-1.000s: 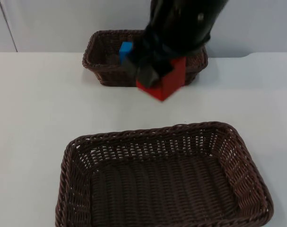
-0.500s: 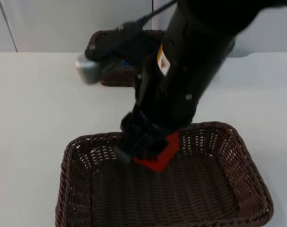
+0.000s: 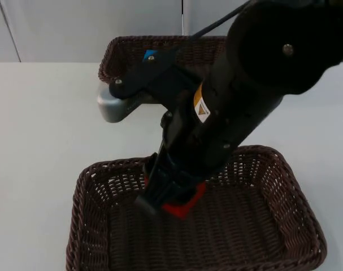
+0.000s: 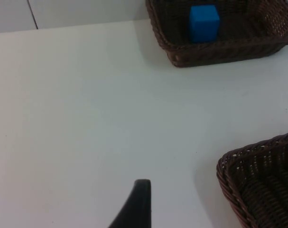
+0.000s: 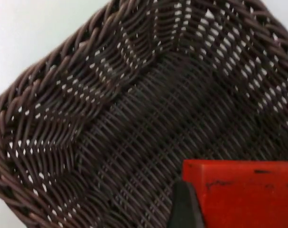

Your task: Pick up one cube with the left hand and place it into the upper basket. Pick up one cube with the right hand and place it into the lower basket.

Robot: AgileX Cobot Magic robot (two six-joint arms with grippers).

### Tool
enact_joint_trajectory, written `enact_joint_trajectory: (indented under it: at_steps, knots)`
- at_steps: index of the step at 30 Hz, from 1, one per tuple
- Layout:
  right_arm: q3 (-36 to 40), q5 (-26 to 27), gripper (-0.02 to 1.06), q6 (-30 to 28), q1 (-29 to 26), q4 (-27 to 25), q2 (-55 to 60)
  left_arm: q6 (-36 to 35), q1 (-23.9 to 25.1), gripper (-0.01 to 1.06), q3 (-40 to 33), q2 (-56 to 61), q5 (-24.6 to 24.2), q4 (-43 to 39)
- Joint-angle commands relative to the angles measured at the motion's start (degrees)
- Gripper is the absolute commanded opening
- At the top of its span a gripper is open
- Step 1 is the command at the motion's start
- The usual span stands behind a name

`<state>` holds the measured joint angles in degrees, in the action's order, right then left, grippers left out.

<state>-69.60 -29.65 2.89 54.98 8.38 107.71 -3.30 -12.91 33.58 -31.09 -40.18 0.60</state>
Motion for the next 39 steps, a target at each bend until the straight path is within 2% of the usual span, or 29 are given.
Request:
enact_joint_trajectory:
  at_steps: [1,12,28,39]
  knots:
    - [0.13,1.68,0.0,0.09,0.32,0.29,-0.68,-0.17,0.15,0.87,-0.17,0.34,0.58,0.0]
    - [0.13,5.01,0.0,0.09,0.22,0.38,-0.33,-0.17,0.15,0.87,-0.17,0.34,0.58,0.0]
    - [0.03,10.31,0.0,0.92,0.22,0.38,7.13,-0.17,0.15,0.87,-0.17,0.34,0.58,0.0]
    - [0.03,12.82,0.03,3.57,0.22,0.27,10.73,-0.17,0.15,0.87,-0.17,0.34,0.58,0.0]
